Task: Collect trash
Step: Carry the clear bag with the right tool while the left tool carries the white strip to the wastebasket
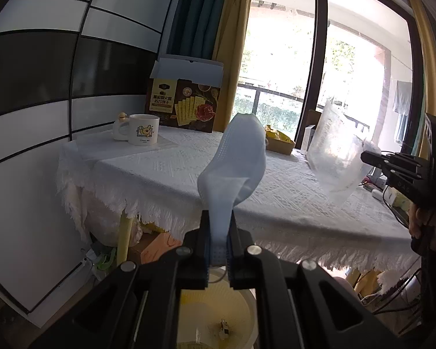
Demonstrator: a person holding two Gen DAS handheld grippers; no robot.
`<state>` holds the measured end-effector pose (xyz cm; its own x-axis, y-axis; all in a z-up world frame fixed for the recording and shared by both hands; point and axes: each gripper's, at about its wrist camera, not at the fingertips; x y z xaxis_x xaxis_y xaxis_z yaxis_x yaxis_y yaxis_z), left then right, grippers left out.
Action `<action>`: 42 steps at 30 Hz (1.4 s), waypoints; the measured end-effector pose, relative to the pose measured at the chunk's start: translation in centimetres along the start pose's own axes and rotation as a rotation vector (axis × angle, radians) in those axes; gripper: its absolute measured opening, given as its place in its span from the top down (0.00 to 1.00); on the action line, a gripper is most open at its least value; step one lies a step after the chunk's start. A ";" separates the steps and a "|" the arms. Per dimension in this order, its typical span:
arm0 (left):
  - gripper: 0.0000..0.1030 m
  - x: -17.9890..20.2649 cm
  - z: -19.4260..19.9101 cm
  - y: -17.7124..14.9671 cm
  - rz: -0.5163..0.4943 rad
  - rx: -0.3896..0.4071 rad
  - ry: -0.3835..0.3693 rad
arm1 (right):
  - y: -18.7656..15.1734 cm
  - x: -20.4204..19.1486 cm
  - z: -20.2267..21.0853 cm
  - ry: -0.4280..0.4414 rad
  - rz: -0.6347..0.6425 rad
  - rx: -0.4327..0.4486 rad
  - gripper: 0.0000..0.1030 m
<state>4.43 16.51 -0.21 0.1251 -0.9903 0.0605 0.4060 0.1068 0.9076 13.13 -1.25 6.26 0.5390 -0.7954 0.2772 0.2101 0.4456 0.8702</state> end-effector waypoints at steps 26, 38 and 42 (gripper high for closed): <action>0.92 -2.0 2.5 -4.4 0.041 -0.094 0.046 | -2.9 -11.1 2.5 0.355 0.015 -0.053 0.98; 0.92 -4.3 1.9 -7.2 0.079 -0.154 0.057 | -6.3 -16.9 -0.2 0.508 0.053 -0.175 0.98; 0.92 -5.1 1.6 -8.0 0.105 -0.169 0.063 | -6.4 -18.4 -0.8 0.540 0.072 -0.197 0.98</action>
<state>-0.91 20.60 -7.15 0.2286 -0.9661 0.1199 0.5336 0.2274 0.8146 2.50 10.80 -4.74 0.8867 -0.4605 0.0406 0.2773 0.6000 0.7504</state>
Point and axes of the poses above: each gripper's, at about its wrist camera, not at the fingertips, and z roughly against the way its jaws point, x to its right, y to its top, and after that the axes turned 7 degrees about -z, right-handed
